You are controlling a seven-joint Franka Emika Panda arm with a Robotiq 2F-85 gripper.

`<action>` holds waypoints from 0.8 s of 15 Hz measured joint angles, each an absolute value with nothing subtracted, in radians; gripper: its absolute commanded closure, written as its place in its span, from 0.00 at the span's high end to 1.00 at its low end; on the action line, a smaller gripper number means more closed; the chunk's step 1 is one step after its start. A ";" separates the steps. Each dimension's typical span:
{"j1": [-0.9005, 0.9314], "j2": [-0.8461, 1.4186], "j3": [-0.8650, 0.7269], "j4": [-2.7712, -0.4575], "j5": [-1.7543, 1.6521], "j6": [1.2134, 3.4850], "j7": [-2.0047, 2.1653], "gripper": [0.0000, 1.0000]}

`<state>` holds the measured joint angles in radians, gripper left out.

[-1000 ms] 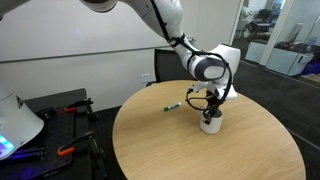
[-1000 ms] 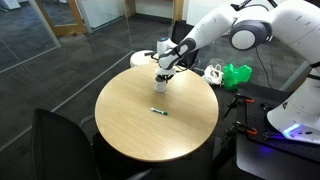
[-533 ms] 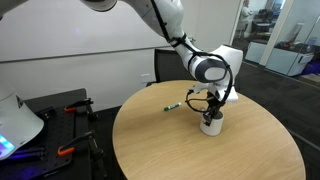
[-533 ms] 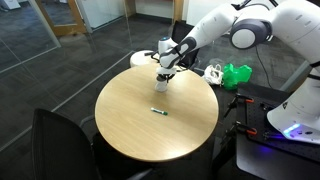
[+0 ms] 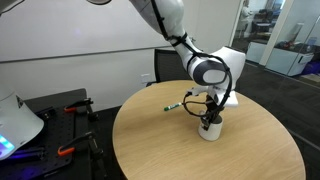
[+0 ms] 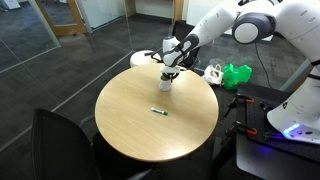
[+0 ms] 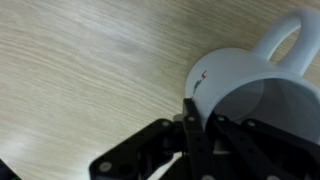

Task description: Slide the mug cup to the right, pick up the pen from the table and put it in the mug cup

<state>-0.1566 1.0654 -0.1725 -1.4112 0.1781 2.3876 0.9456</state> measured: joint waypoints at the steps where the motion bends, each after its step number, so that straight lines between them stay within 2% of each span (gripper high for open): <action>1: -0.158 1.054 -0.174 -1.433 0.180 2.395 0.946 0.02; 12: -0.164 0.924 -0.188 -1.718 0.210 2.559 0.943 0.02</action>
